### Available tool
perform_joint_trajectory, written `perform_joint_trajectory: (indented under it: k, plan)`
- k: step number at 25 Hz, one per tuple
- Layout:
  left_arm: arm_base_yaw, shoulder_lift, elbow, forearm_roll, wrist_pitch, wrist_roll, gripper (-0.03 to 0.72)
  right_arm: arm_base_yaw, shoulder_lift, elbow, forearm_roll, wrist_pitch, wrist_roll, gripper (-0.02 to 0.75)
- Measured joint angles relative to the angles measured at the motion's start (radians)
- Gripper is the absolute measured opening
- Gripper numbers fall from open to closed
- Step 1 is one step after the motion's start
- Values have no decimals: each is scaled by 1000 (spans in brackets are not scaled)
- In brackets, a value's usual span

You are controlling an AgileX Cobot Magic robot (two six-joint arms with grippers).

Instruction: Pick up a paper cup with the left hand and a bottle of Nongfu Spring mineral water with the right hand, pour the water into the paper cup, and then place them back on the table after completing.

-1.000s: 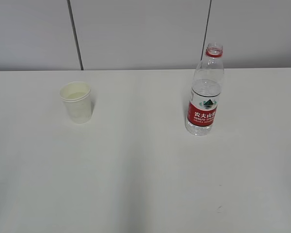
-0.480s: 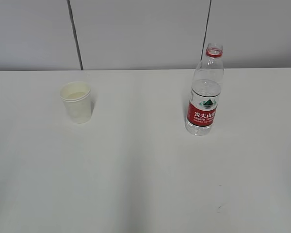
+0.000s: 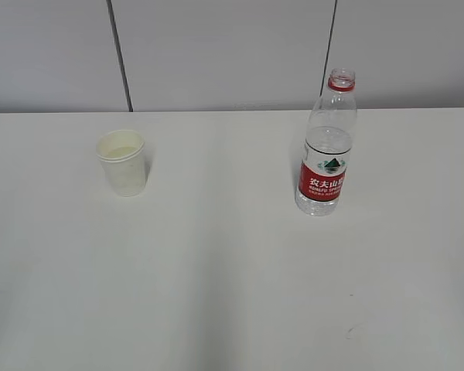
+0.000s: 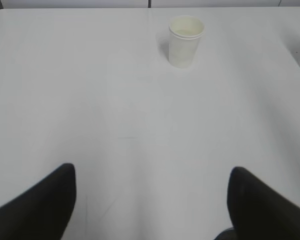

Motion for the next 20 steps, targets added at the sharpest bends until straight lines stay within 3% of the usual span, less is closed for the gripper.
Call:
perform_joint_trajectory:
  k: [20]
  plan:
    - [0,0,0,0,0,1,563,0,0,0,-2,-1,0,518]
